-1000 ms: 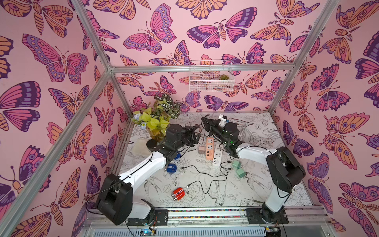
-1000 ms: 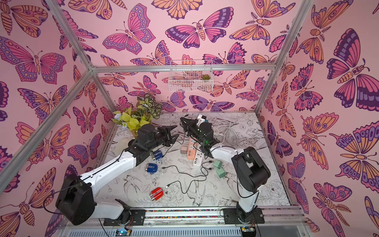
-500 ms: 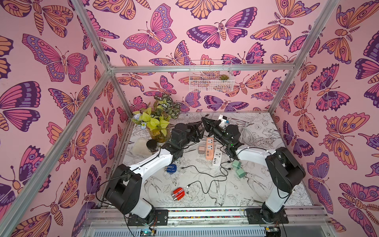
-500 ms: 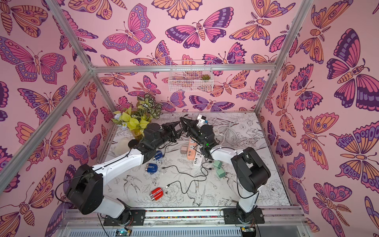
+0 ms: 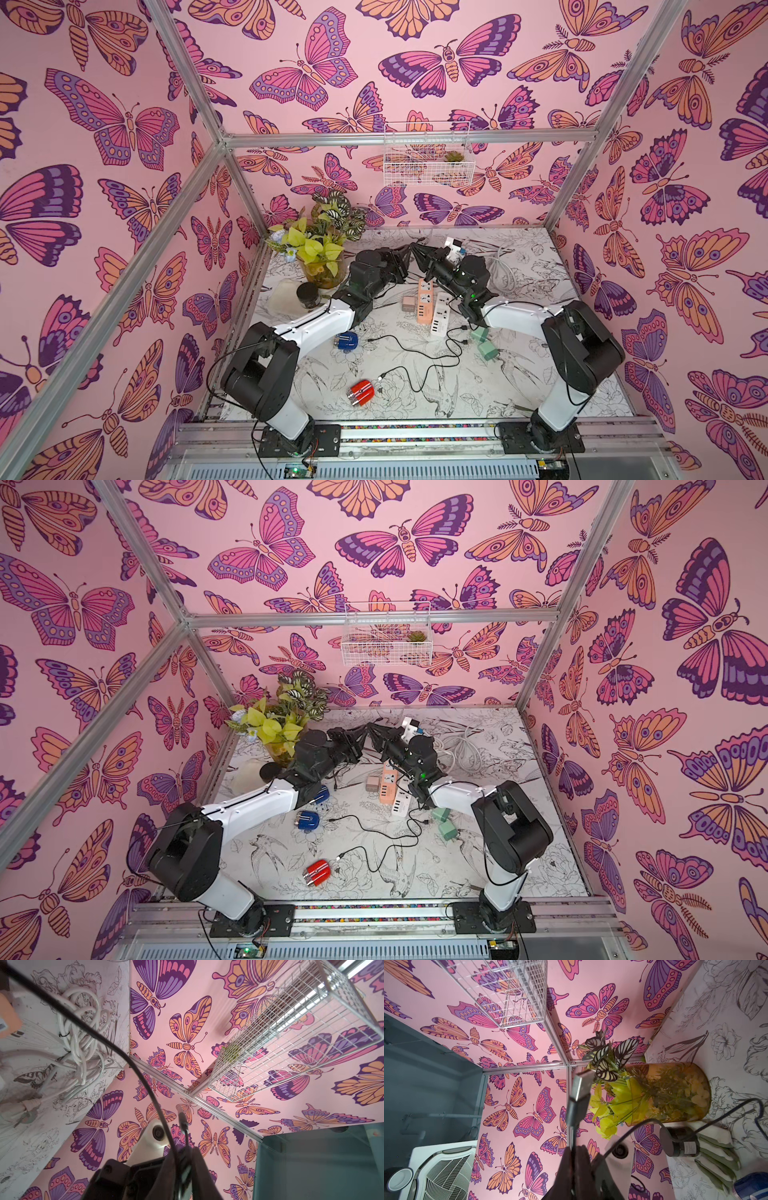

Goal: Charge the electric shaver
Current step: Pick up the charging cable from the center of the board.

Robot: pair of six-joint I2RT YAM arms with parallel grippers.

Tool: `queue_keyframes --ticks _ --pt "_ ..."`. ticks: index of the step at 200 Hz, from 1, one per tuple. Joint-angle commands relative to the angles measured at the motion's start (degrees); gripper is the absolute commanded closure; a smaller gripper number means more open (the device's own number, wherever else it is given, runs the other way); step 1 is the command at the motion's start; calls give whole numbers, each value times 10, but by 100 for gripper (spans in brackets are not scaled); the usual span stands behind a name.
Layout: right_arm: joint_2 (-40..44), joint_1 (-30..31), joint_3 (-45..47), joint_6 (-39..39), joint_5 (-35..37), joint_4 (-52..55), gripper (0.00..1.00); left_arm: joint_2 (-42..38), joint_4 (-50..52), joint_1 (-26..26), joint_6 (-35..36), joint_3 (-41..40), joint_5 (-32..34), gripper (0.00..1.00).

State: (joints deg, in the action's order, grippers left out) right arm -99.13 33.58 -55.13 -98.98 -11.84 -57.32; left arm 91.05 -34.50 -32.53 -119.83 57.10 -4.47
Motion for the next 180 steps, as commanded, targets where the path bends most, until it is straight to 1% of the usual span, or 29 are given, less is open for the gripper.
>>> queue_keyframes --ticks 1,10,45,70,93,106,123,131,137,141,154,180 --pt "23 6 -3 7 -21 5 100 4 -7 4 -150 -5 2 95" --pt "24 6 -4 9 -24 14 100 4 -7 4 -147 -5 0 100" --pt "39 1 -16 29 -41 82 99 5 -30 5 -124 -10 -7 100" --pt "61 -25 -28 34 -72 182 80 0 -41 17 -80 -18 -52 100" --pt "81 -45 -44 38 -98 265 59 -11 -49 21 -48 -38 -70 100" --pt "85 -51 -57 32 -111 298 53 -16 -51 25 -36 -47 -75 100" --pt "87 -51 -63 16 -115 331 43 -17 -57 30 -23 -53 -86 100" --pt "86 -51 -64 2 -118 349 40 -17 -62 31 -21 -55 -90 100" --pt "87 -53 -62 -12 -123 349 40 -15 -63 32 -19 -56 -89 100" --pt "86 -54 -61 -22 -126 345 38 -15 -81 32 -19 -58 -89 100" --pt "77 -55 -57 -45 -134 330 29 -11 -95 34 -19 -59 -92 100" --pt "64 -54 -53 -75 -145 336 27 -9 -104 35 -17 -59 -99 100"
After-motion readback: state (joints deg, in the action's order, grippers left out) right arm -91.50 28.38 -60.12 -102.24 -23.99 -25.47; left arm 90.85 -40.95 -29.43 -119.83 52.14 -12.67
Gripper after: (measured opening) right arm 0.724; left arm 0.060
